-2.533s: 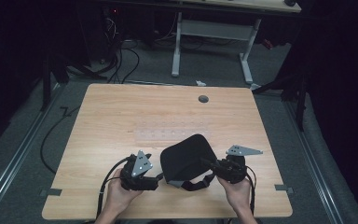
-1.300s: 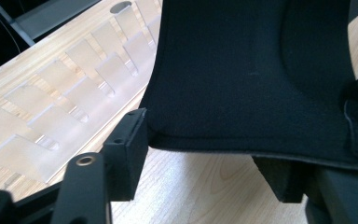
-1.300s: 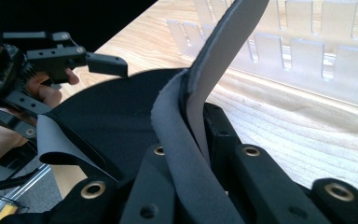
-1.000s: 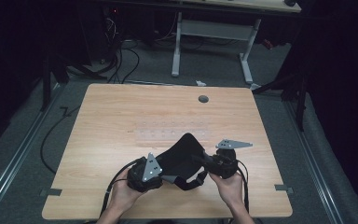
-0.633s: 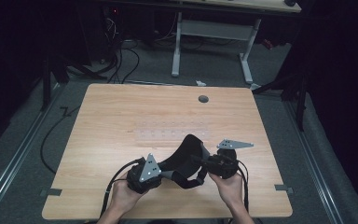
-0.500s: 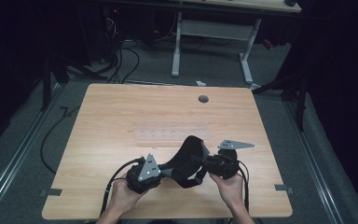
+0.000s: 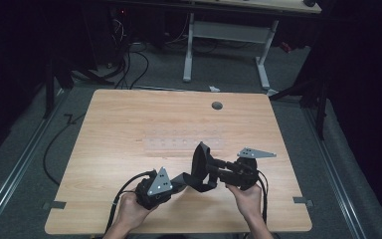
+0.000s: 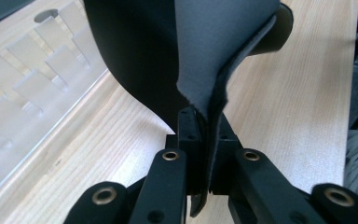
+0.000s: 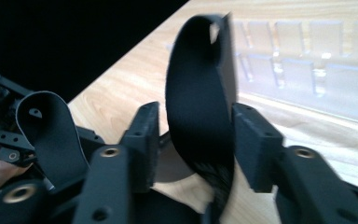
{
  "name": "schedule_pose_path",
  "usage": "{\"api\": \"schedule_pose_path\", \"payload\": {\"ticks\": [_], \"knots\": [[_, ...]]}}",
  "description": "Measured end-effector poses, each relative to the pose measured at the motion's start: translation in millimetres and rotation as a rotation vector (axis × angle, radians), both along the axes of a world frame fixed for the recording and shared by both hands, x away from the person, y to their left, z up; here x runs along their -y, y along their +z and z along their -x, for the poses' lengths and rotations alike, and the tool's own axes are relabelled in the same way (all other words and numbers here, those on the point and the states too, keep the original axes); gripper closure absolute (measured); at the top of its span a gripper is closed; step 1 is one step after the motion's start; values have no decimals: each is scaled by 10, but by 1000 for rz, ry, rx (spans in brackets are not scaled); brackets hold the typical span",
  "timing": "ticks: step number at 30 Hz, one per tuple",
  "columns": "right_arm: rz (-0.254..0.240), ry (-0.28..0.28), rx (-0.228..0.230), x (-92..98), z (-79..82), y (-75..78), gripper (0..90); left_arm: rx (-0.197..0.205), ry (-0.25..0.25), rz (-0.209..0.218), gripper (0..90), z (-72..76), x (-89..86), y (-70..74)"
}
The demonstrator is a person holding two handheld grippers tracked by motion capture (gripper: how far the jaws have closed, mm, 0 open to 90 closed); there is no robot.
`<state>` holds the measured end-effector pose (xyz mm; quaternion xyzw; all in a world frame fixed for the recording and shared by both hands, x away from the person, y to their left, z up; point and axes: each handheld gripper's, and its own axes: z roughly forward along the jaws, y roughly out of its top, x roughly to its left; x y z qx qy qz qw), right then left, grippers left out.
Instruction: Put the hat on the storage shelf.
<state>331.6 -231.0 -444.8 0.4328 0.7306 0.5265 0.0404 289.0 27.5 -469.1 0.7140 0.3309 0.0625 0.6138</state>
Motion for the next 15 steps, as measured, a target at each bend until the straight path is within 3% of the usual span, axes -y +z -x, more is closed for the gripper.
{"api": "schedule_pose_path", "payload": {"ticks": [6,10,15], "knots": [[-19,-36,7,153,19,-70,458,-19,24,53,867,-18,-108,55],[43,-91,0,254,31,-199,444,-42,43,87,867,-46,-174,93],[165,-180,-16,370,-1,-436,431,-56,75,129,867,-85,-246,143]]}}
